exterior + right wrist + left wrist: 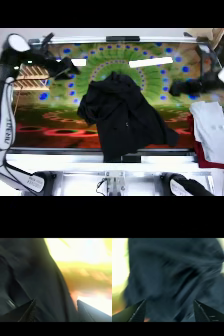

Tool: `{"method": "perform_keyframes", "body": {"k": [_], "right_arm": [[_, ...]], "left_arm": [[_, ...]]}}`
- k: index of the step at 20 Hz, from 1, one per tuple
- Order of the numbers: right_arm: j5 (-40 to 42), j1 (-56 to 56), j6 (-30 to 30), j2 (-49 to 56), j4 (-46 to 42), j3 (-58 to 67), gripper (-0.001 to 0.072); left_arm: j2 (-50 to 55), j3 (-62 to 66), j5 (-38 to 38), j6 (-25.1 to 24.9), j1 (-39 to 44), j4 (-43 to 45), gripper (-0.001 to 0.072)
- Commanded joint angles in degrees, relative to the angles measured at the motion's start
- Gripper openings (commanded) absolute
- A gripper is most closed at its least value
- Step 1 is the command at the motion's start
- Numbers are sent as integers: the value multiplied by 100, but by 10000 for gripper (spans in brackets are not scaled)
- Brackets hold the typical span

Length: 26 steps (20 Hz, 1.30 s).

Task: Fold the shirts.

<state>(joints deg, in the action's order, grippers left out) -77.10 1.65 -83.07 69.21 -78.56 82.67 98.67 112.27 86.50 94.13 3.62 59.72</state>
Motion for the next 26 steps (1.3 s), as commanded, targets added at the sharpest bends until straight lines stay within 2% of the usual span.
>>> {"method": "perform_keyframes", "body": {"k": [1,3,5,9,14,15,16,17,18,19,20,21,24,26], "right_arm": [[256,-164,111,1547,1185,1279,630],[262,-286,107,2529,1725,1768,630],[337,-466,-35,3346,1808,2153,630],[776,-793,-267,4293,1864,2411,630],[796,-960,-216,4708,1893,2411,630],[796,-990,-199,4728,1899,2411,630],[798,-1021,-164,4736,1886,2411,629],[813,-1067,-157,4741,1878,2411,626],[817,-1113,-160,4743,1932,2411,551],[887,-1145,-162,4747,2076,2411,328],[1025,-1163,-186,4747,2374,2411,112],[1191,-1158,-122,4734,2789,2411,74],[1641,-1008,649,4409,3991,2417,73],[2216,-796,866,4002,4638,2590,73]], "left_arm": [[-601,-1161,590,118,-308,778,687],[-857,-2212,98,122,-46,684,687],[-935,-3032,-608,118,306,343,687],[-820,-3773,-2024,234,922,-404,687],[-525,-3801,-2286,330,1204,-428,683],[-470,-3799,-2286,328,1213,-433,624],[-413,-3799,-2288,328,1217,-437,484],[-358,-3799,-2297,323,1217,-437,383],[-310,-3797,-2332,299,1211,-435,312],[-291,-3794,-2391,232,1207,-426,157],[-297,-3783,-2450,120,1178,-431,66],[-317,-3700,-2433,-17,1126,-424,65],[-498,-3034,-2269,-219,833,-153,63],[-688,-2092,-2238,-190,562,341,62]]}}
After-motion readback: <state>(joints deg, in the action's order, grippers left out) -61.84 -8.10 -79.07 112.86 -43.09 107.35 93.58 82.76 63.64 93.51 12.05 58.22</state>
